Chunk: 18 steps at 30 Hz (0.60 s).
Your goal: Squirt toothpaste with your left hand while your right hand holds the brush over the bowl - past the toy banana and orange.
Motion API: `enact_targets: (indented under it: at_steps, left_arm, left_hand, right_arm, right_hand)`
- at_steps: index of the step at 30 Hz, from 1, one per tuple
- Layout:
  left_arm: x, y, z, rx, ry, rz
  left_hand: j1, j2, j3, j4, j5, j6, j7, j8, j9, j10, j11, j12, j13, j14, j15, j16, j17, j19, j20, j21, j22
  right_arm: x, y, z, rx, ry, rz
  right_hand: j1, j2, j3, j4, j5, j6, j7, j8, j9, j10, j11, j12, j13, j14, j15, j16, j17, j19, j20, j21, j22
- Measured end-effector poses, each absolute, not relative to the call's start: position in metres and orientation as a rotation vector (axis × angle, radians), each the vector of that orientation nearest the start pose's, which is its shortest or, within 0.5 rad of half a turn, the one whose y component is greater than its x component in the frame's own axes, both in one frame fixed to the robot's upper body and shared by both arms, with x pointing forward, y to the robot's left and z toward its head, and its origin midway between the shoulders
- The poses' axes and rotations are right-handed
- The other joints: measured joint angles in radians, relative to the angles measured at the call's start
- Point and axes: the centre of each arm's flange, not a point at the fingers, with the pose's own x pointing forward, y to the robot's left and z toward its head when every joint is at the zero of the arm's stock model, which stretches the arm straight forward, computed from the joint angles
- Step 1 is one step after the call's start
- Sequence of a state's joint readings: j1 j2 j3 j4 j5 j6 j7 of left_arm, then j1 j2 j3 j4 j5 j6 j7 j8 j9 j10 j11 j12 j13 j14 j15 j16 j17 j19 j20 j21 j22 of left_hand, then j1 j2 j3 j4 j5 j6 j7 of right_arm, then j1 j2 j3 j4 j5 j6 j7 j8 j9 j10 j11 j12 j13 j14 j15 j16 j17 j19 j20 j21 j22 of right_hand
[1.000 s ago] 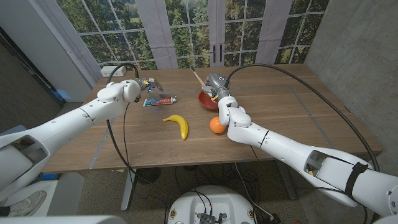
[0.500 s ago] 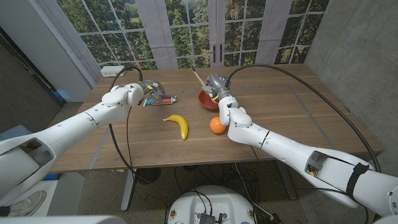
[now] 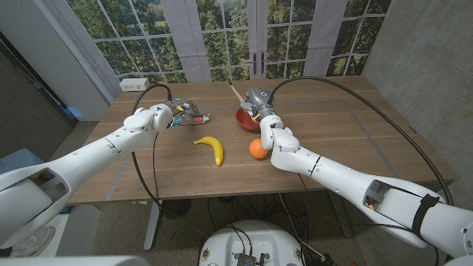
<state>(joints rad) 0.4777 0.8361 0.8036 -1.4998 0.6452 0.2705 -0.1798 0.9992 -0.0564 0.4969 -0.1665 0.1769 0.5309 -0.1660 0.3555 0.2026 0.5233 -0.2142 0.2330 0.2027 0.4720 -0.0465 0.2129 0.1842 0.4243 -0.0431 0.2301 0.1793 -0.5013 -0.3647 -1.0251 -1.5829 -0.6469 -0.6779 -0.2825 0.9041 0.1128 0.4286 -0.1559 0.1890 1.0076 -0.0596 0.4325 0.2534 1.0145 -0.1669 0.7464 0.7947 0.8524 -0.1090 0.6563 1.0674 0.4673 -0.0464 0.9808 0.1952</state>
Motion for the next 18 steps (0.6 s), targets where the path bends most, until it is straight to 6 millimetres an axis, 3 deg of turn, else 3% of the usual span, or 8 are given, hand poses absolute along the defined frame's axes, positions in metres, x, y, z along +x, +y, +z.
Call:
enact_targets:
  at_steps: [12, 18]
  left_arm:
    - [0.6716, 0.2910, 0.0494, 1.690, -0.301, 0.070]
    - [0.6735, 0.2881, 0.0461, 1.699, -0.292, 0.060]
  left_hand:
    - [0.021, 0.063, -0.009, 0.005, 0.000, -0.005, 0.017, -0.008, -0.004, 0.023, 0.001, 0.000, 0.000, 0.029, 0.000, 0.000, -0.003, 0.040, -0.003, 0.018, 0.005]
    - [0.022, 0.073, -0.043, 0.005, 0.000, 0.027, 0.034, -0.008, -0.007, 0.064, 0.003, 0.000, -0.003, 0.078, -0.004, 0.006, -0.003, 0.085, -0.005, 0.037, 0.009]
  right_arm:
    - [0.6157, -0.0371, 0.0325, -1.334, -0.679, -0.251]
    - [0.6158, -0.0370, 0.0328, -1.335, -0.681, -0.251]
  right_hand:
    - [0.000, 0.000, 0.000, 0.000, 0.004, 0.000, 0.000, -0.001, 0.000, 0.000, 0.000, 0.000, 0.000, 0.005, -0.002, -0.015, 0.010, -0.002, 0.002, 0.011, 0.000]
    - [-0.002, 0.002, 0.003, -0.003, 0.004, 0.000, 0.000, -0.005, 0.000, 0.000, 0.000, -0.008, 0.001, 0.005, -0.002, -0.015, 0.019, -0.005, -0.002, 0.017, -0.004]
